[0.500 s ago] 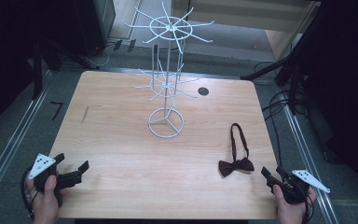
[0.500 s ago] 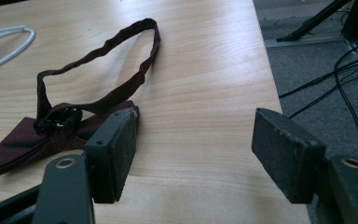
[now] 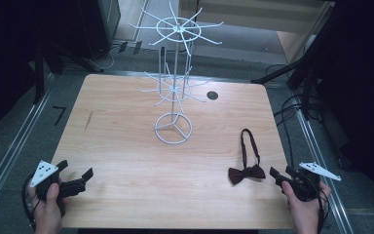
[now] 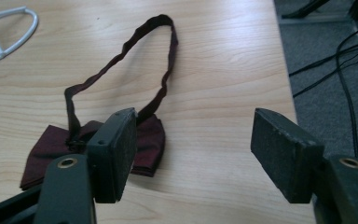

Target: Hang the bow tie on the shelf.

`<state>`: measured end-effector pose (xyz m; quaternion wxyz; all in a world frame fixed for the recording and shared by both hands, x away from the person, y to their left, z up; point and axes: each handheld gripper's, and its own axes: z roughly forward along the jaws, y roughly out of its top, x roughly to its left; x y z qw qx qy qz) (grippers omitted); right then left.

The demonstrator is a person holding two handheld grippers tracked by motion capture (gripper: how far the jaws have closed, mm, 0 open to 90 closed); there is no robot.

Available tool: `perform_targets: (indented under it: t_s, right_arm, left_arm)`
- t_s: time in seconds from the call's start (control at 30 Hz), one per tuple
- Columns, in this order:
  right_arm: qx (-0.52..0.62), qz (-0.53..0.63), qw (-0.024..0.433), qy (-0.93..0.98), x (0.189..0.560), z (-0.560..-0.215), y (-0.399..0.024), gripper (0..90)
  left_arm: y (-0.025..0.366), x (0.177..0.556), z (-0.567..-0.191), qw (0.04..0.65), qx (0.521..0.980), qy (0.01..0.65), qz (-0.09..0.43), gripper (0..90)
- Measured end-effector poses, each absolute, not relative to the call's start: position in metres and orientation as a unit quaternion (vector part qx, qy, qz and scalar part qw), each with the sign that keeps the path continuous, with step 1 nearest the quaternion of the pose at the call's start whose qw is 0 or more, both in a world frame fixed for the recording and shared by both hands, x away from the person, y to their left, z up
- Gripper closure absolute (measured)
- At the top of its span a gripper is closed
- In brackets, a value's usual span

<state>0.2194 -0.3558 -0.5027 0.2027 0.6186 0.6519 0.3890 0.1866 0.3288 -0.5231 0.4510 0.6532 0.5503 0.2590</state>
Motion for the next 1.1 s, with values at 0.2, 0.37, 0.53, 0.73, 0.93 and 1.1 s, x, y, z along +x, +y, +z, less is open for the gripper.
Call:
perform_targets:
  t_s: [0.2,0.37,0.53,0.73,0.93,1.1]
  right_arm:
    - [0.626,0.350,0.164,0.678,0.237,-0.499,-0.346,30.6]
    - [0.626,0.317,0.139,0.699,0.254,-0.496,-0.339,29.1]
    - [0.621,0.305,0.132,0.709,0.267,-0.488,-0.331,28.4]
    - [0.612,0.293,0.120,0.724,0.280,-0.478,-0.316,23.8]
    - [0.609,0.261,0.108,0.741,0.295,-0.476,-0.299,14.8]
    - [0.628,0.230,0.109,0.735,0.309,-0.478,-0.289,11.5]
  left_arm:
    - [0.329,0.187,-0.523,0.451,0.655,0.550,0.258,0.0]
    - [0.329,0.187,-0.523,0.451,0.654,0.550,0.259,0.0]
    - [0.329,0.187,-0.523,0.450,0.655,0.549,0.259,0.0]
    - [0.329,0.187,-0.523,0.451,0.655,0.548,0.258,0.0]
    - [0.329,0.187,-0.523,0.453,0.655,0.547,0.258,0.0]
    - [0.329,0.187,-0.523,0.452,0.656,0.547,0.257,0.0]
